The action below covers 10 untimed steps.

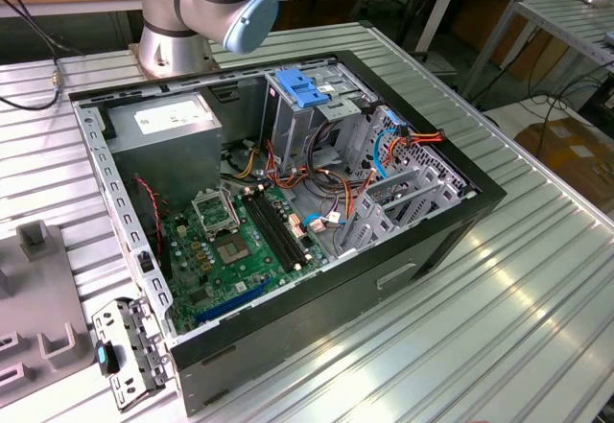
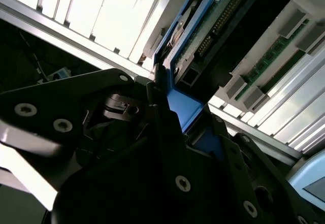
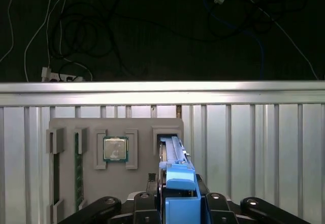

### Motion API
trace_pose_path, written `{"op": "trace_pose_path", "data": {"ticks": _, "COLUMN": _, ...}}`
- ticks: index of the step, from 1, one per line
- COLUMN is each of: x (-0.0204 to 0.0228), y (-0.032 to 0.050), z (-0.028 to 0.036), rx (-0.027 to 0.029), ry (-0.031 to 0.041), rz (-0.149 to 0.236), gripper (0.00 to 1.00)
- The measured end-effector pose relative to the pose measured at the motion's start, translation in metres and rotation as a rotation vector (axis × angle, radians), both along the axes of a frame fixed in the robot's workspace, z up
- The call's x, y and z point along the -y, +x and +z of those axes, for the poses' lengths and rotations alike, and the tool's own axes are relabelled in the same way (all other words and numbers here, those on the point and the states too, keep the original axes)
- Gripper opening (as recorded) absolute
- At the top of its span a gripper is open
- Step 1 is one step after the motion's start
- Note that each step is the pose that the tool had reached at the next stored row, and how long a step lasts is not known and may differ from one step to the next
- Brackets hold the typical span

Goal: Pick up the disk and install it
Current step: 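Pick up the disk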

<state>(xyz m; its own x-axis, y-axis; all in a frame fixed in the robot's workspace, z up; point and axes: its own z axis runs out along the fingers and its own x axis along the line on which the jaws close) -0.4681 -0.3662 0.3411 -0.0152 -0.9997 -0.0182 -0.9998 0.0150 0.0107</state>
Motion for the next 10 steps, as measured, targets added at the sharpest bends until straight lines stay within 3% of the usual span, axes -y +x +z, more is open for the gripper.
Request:
{"op": "trace_pose_path", "data": {"ticks": 2, "x": 0.0, "y": 0.0, "z": 0.0043, "rx": -0.0001, "ry": -0.0023, "rz": 0.0, "gripper": 0.37}}
{"op": "trace_pose_path", "data": {"ticks": 10, "x": 0.0, "y": 0.0, "z": 0.0047, "rx": 0.0002, "ry": -0.0026, "rz": 0.0, "gripper": 0.37}}
